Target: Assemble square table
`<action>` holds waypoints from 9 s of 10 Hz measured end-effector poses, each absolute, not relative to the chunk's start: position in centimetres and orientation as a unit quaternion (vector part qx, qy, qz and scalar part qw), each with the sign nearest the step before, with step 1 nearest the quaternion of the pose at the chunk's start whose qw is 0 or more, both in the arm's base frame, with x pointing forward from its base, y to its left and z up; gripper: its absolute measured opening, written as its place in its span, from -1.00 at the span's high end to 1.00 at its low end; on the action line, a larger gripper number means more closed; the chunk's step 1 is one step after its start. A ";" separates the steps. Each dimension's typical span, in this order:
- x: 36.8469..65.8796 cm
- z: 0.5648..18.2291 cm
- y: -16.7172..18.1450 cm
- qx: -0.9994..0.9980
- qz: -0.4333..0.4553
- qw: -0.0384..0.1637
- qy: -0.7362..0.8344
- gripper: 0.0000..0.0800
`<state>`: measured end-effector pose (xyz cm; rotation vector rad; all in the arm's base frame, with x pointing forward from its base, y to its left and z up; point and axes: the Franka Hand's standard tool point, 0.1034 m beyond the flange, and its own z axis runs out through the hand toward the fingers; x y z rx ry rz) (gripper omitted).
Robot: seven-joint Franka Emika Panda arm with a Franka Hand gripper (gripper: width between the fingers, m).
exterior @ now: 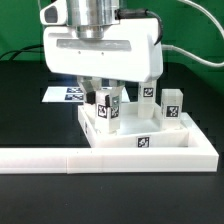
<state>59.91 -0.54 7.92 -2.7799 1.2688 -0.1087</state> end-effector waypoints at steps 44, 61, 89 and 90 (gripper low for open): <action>59.7 7.2 0.6 -0.831 -0.023 0.049 0.554 -0.19; 59.9 7.1 0.3 -0.994 -0.067 0.017 -0.083 -0.62; 59.9 7.0 0.7 -0.968 -0.055 0.031 0.243 -0.62; 59.9 7.0 0.6 -0.979 -0.056 0.027 0.194 -0.62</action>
Offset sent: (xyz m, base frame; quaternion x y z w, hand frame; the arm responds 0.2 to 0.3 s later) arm 0.0000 0.0000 0.0000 0.0000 0.0000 0.1938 0.9810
